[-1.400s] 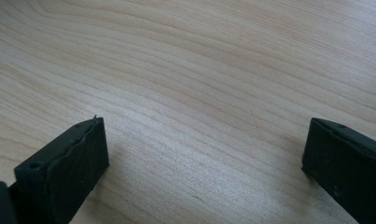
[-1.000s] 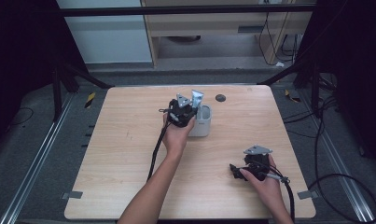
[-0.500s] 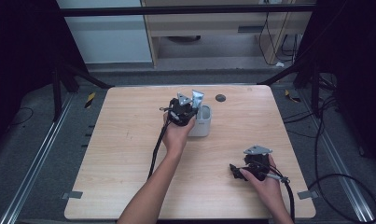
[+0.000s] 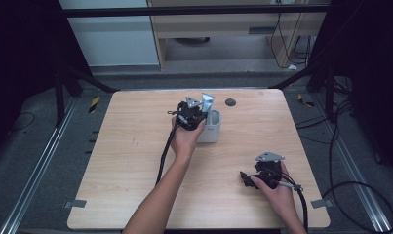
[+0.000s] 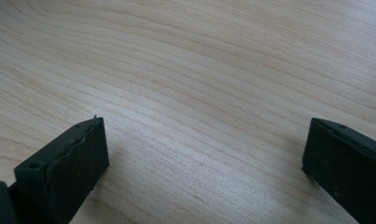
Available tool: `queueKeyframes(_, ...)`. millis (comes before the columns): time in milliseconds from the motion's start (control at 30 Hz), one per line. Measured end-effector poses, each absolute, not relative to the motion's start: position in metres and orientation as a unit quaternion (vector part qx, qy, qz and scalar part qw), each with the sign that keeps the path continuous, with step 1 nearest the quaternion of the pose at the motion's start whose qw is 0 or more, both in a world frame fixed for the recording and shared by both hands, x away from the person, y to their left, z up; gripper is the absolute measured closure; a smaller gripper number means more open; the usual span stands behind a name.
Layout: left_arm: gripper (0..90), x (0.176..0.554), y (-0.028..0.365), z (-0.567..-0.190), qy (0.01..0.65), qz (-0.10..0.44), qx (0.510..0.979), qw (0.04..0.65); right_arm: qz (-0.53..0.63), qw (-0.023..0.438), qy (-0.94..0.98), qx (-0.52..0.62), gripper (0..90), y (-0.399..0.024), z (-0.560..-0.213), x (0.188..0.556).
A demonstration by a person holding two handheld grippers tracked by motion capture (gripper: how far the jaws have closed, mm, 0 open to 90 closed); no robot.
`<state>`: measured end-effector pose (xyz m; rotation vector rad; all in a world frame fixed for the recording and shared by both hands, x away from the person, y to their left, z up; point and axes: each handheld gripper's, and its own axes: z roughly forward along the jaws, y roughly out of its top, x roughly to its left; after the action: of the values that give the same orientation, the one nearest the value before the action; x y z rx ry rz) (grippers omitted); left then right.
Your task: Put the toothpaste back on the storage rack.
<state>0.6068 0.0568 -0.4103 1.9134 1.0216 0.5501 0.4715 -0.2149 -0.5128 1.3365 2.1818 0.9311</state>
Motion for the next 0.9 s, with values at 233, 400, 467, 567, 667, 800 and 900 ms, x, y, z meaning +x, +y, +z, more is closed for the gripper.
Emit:
queueKeyframes(233, 76.5, 0.607, 0.057, -0.411, 0.411, 0.219, 0.770, 0.436, 0.334, 0.208, 0.784, 0.480, 0.5, -0.215, -0.513, 0.472)
queueKeyframes(400, 76.4, 0.606, 0.058, -0.410, 0.410, 0.221, 0.770, 0.436, 0.334, 0.208, 0.784, 0.480, 0.5, -0.215, -0.513, 0.472)
queueKeyframes(467, 75.9, 0.606, 0.058, -0.409, 0.409, 0.222, 0.770, 0.436, 0.334, 0.208, 0.784, 0.480, 0.5, -0.215, -0.513, 0.471)
queueKeyframes(567, 74.9, 0.605, 0.059, -0.407, 0.407, 0.224, 0.773, 0.433, 0.333, 0.208, 0.784, 0.481, 0.5, -0.215, -0.513, 0.471)
queueKeyframes(667, 73.9, 0.603, 0.059, -0.406, 0.407, 0.225, 0.770, 0.436, 0.334, 0.207, 0.784, 0.481, 0.5, -0.215, -0.513, 0.471)
queueKeyframes(800, 72.9, 0.599, 0.061, -0.405, 0.403, 0.229, 0.772, 0.435, 0.334, 0.207, 0.784, 0.481, 0.5, -0.215, -0.513, 0.471)
queueKeyframes(900, 71.8, 0.596, 0.063, -0.403, 0.400, 0.232, 0.773, 0.435, 0.334, 0.207, 0.784, 0.481, 0.5, -0.215, -0.513, 0.471)
